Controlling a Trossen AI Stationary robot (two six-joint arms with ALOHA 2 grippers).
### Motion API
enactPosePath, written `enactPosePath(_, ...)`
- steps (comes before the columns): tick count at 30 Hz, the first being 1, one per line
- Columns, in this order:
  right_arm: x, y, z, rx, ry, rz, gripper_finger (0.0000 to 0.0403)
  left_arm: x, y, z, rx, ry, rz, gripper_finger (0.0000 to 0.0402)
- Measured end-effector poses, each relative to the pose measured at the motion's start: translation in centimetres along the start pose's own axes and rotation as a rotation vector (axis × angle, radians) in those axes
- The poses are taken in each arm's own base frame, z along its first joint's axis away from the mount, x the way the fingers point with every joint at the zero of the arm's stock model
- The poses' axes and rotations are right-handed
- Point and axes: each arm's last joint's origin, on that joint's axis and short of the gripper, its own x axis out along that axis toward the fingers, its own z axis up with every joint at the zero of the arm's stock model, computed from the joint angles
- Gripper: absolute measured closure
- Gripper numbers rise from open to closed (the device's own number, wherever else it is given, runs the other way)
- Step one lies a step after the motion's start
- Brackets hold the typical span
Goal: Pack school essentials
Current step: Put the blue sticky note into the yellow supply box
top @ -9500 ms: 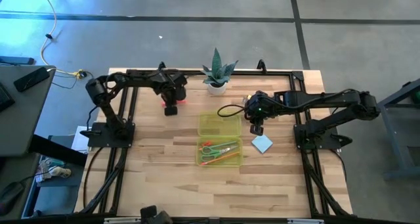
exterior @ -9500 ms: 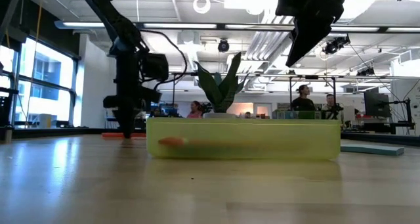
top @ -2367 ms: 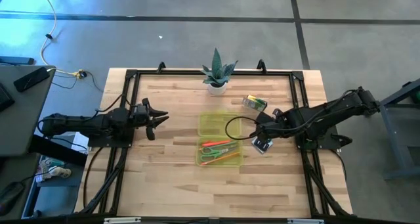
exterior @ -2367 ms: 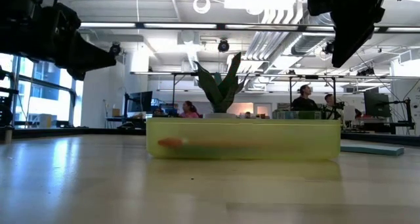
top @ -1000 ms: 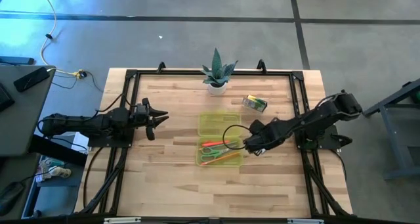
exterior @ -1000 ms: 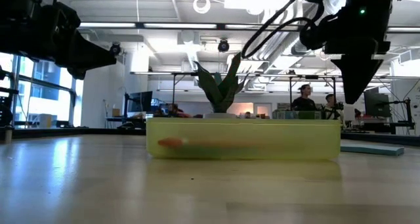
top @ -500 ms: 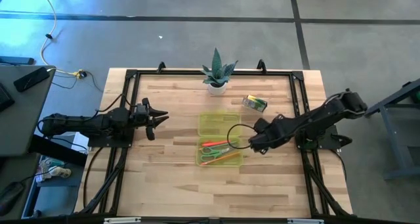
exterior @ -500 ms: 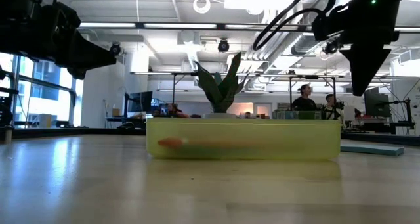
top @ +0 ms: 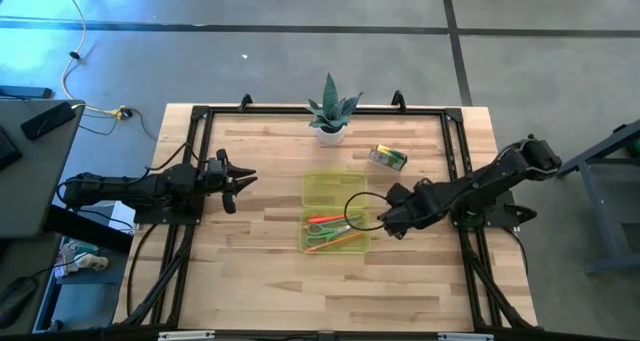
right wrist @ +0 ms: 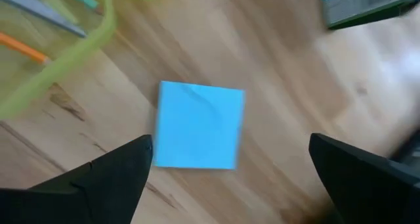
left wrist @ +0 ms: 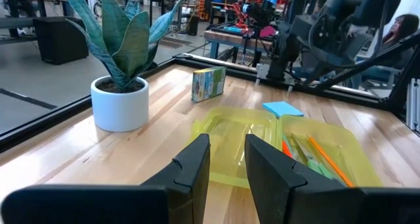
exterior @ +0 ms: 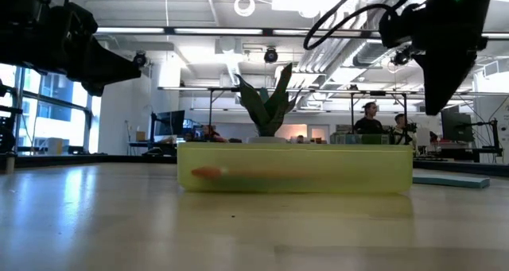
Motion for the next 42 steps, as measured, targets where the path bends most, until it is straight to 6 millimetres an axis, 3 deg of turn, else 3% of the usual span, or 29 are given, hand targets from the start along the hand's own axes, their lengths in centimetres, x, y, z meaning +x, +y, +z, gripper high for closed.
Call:
enactPosePath(18,6.2,-1.1,-3.8,0.115,-0.042,0.154,0.0002,0.0,0.0,0.0,0.0,0.0,0.0,0.0316)
enactPosePath(42,8.8,-0.4,-3.9,0.087,-0.043,0.148,0.0003,0.0,0.0,0.0,0.0,0.0,0.0,0.0316)
